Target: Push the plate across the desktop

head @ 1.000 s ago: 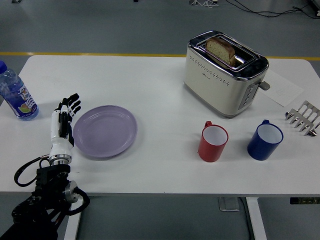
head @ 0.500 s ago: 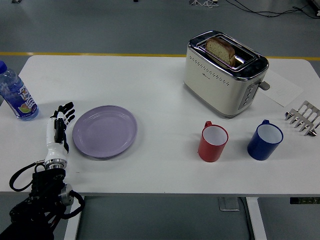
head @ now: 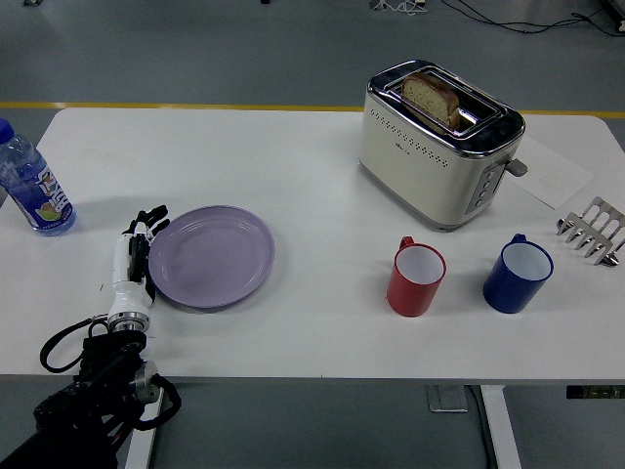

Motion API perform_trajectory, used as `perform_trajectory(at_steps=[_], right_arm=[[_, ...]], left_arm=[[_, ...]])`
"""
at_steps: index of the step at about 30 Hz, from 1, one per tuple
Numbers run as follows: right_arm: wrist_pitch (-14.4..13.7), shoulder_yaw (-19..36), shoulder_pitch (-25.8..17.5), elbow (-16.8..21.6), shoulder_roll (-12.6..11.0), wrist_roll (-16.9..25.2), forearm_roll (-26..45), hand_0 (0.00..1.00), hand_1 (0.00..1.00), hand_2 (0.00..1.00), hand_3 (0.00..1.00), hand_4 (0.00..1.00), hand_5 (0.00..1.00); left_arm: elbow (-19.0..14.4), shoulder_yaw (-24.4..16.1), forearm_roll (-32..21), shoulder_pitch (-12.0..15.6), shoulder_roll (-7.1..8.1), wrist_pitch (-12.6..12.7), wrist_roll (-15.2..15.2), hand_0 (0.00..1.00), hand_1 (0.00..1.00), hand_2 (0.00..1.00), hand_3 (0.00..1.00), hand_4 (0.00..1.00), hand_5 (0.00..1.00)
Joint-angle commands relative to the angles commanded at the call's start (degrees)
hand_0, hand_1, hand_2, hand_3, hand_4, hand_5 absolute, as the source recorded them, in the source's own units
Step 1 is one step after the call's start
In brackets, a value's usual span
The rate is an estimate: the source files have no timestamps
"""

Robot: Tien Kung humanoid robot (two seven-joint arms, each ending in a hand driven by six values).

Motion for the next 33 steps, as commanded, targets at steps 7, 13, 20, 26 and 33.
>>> perform_trajectory(at_steps=[7, 13, 20, 26, 33], right_arm=[[0.1, -0.1, 0.1, 0.0, -0.1, 0.0, -0.2, 0.617, 0.557, 0.64, 0.594, 0.42, 0.34], [0.1, -0.5, 0.1, 0.0, -0.1, 0.0, 0.1, 0.617, 0.558, 0.641, 0.593, 0.419, 0.341], [0.2, -0.7, 0.1, 0.0, -0.2, 0.1, 0.2, 0.616, 0.56, 0.641, 0.594, 0.419, 0.339], [0.2, -0.8, 0.0, 0.0, -0.2, 0.1, 0.1, 0.617, 0.559, 0.641, 0.594, 0.419, 0.34], [0.3, -0.7, 0.0, 0.0, -0.2, 0.2, -0.2, 0.617, 0.561, 0.642, 0.594, 0.419, 0.34]], left_arm=[[0.5, 4.2, -2.4, -1.2, -1.14, 0.6, 0.0, 0.76, 0.787, 0.788, 0.683, 0.45, 0.968], [0.4, 7.1, -3.2, -2.2, -1.63, 0.8, 0.0, 0.76, 0.787, 0.788, 0.679, 0.452, 0.965], [0.0, 9.2, -3.4, -3.6, -1.63, 1.0, 0.0, 0.759, 0.786, 0.787, 0.678, 0.45, 0.957], [0.3, 11.9, -4.4, -4.5, -1.63, 1.1, 0.0, 0.758, 0.785, 0.786, 0.676, 0.445, 0.95], [0.4, 14.5, -5.2, -5.0, -1.63, 1.1, 0.0, 0.757, 0.784, 0.785, 0.674, 0.442, 0.94]])
